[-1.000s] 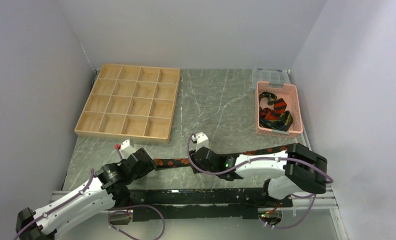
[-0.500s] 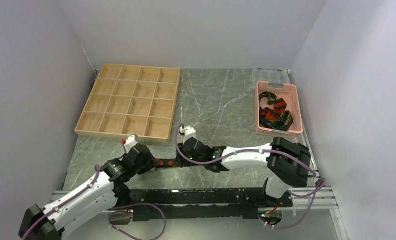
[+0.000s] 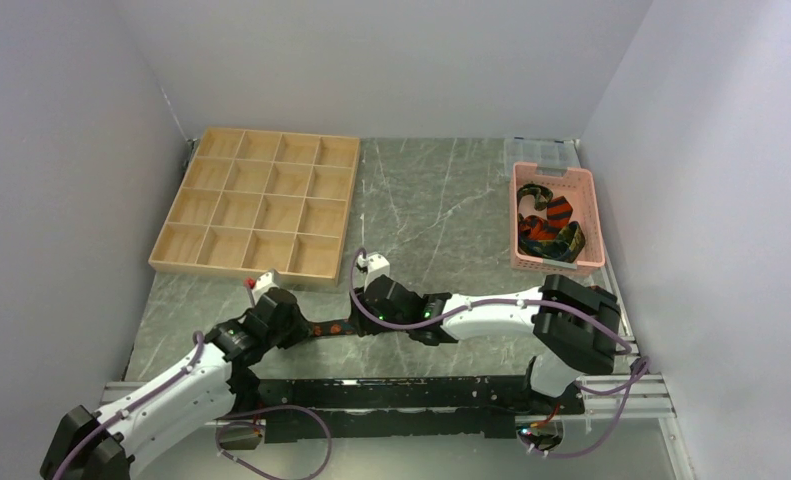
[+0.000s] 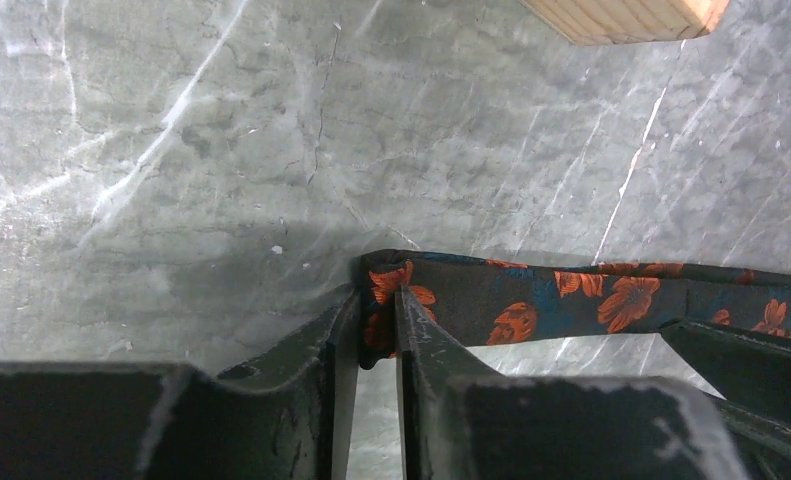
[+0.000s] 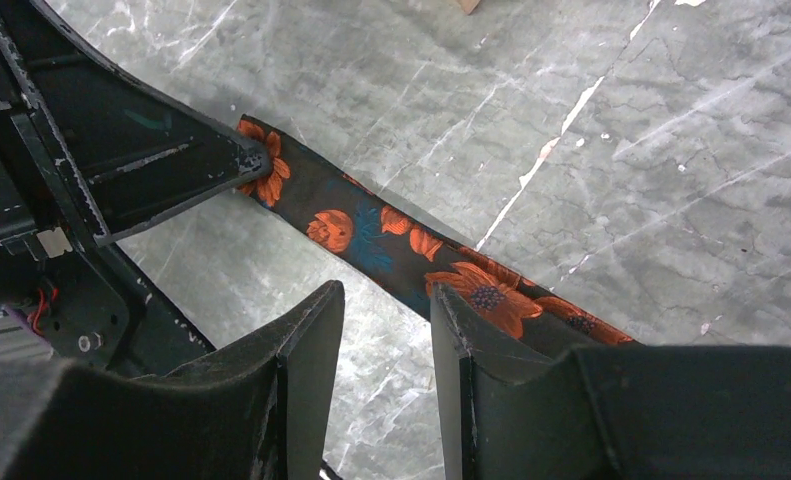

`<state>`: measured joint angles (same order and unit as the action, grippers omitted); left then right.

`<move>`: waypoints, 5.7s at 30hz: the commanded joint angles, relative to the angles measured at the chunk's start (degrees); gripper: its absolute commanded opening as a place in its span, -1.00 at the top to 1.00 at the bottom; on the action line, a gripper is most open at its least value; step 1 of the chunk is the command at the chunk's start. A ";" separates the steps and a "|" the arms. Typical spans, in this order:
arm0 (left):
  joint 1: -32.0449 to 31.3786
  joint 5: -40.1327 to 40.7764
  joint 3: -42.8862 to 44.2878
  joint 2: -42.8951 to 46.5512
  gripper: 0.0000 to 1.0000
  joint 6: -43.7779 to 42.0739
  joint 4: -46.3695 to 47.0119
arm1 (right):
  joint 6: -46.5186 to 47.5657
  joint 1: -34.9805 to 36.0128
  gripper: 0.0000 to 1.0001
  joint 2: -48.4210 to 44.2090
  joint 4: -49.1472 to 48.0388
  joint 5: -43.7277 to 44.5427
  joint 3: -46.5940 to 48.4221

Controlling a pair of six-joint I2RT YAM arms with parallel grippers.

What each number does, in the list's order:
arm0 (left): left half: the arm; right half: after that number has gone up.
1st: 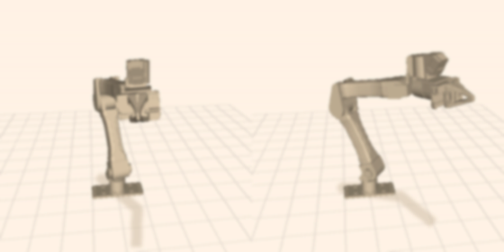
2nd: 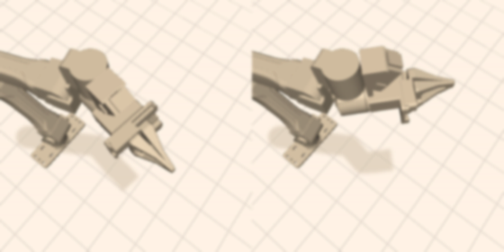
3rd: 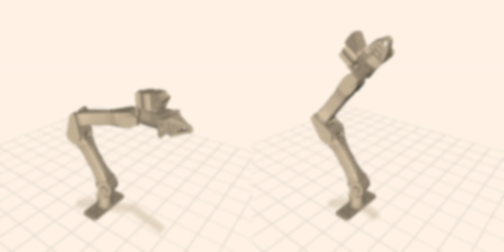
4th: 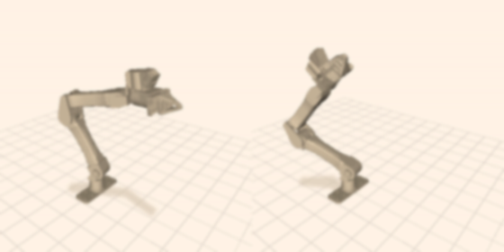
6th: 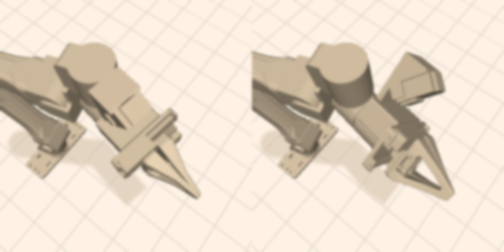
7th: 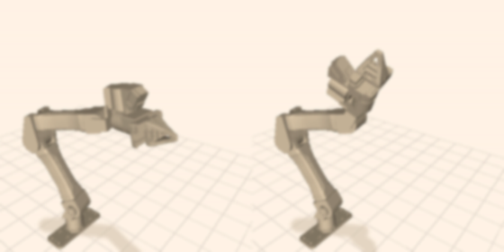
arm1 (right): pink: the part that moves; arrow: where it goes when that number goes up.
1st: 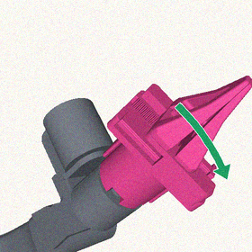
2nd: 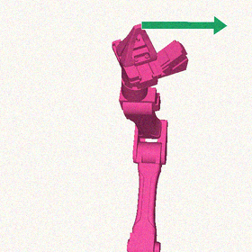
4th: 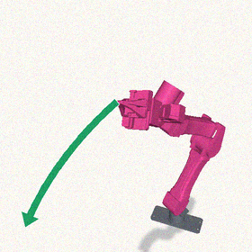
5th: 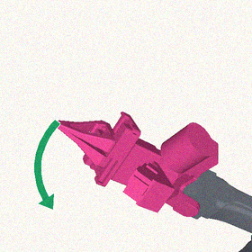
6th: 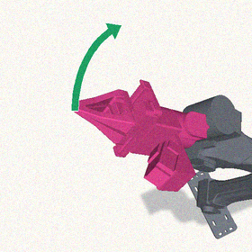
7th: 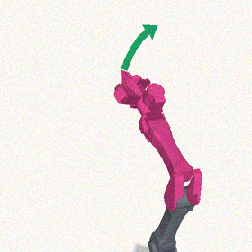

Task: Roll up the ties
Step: Roll the tie at the center of the board.

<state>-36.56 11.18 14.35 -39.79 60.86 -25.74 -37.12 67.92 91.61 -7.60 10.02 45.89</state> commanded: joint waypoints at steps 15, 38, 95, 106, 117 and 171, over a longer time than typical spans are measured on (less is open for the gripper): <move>0.26 0.30 0.93 4.58 0.94 -1.48 -1.19 | -0.20 0.08 0.65 10.65 1.68 -2.64 9.32; -2.70 -6.25 18.70 -7.79 0.94 -9.01 -1.07 | -0.97 -0.63 0.70 10.72 -6.87 -0.69 1.12; -12.22 7.97 20.38 -7.92 0.94 -10.30 -8.47 | 1.00 -0.24 0.63 4.84 -7.51 3.38 0.70; -12.92 8.51 24.39 -13.62 0.94 -12.95 -7.83 | -2.20 -2.22 0.62 -11.15 -1.51 10.53 -13.92; -20.10 13.59 32.43 -30.33 0.94 -13.59 -7.13 | -6.41 -4.03 0.61 -21.82 -0.27 14.79 -22.98; -23.12 9.90 18.97 -13.55 -0.16 -2.29 2.71 | -2.62 -4.07 0.53 -19.99 -2.97 0.78 -12.29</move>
<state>-66.11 27.09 41.10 -61.28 57.98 -32.51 -41.82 63.90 68.45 -4.93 17.15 26.87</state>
